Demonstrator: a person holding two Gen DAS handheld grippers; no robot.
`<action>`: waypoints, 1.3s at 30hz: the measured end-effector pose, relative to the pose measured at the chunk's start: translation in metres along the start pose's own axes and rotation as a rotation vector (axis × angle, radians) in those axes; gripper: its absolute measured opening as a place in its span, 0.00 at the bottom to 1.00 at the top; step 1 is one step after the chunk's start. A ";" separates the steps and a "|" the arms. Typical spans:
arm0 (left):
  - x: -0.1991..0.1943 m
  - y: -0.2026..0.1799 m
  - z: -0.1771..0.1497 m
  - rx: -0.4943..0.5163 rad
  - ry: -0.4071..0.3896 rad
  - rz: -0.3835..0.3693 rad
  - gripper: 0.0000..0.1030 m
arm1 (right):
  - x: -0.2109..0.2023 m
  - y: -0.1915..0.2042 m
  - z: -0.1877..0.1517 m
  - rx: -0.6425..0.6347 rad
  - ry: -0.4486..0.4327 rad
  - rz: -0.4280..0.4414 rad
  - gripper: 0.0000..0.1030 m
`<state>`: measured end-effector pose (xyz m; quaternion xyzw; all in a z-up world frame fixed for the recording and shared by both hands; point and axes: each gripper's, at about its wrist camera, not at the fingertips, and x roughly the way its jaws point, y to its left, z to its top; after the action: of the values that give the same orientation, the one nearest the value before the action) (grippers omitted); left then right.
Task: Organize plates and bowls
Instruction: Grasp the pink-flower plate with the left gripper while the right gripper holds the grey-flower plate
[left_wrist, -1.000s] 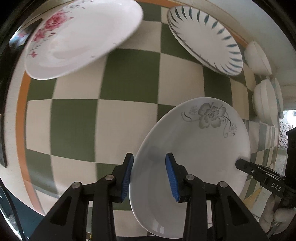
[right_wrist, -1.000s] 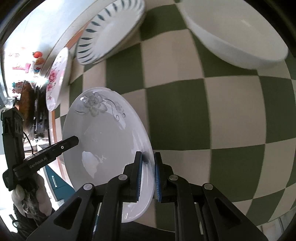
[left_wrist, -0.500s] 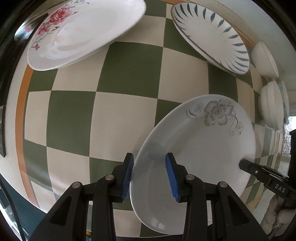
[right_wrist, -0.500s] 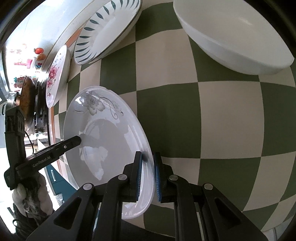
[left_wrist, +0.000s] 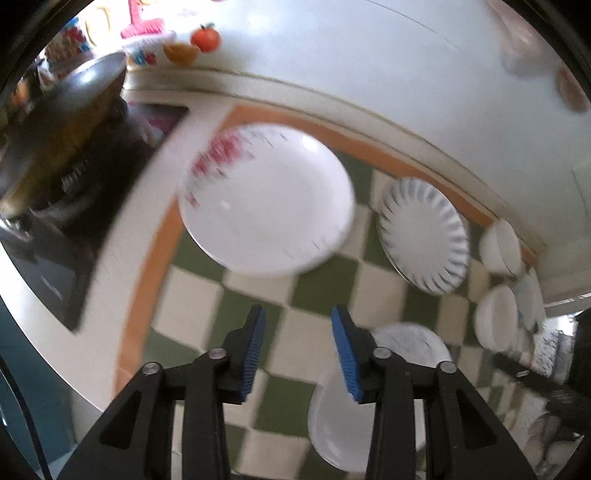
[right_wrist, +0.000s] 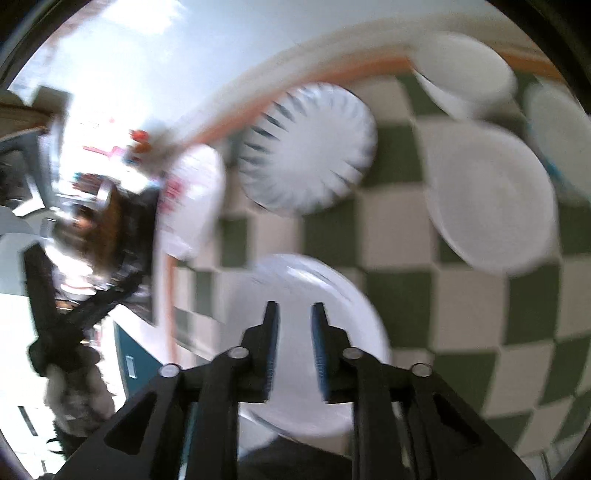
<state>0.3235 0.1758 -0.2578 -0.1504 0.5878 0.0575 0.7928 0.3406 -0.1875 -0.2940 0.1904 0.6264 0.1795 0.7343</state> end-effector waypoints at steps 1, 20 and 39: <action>0.003 0.010 0.011 -0.011 0.004 0.007 0.36 | -0.001 0.013 0.009 -0.024 -0.059 0.007 0.49; 0.141 0.125 0.103 -0.163 0.230 -0.038 0.36 | 0.219 0.116 0.179 -0.149 0.203 -0.083 0.35; 0.129 0.111 0.093 -0.094 0.177 -0.030 0.21 | 0.221 0.113 0.177 -0.197 0.233 -0.093 0.08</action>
<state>0.4177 0.2984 -0.3747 -0.2007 0.6501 0.0594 0.7305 0.5460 0.0116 -0.3996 0.0660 0.6948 0.2268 0.6793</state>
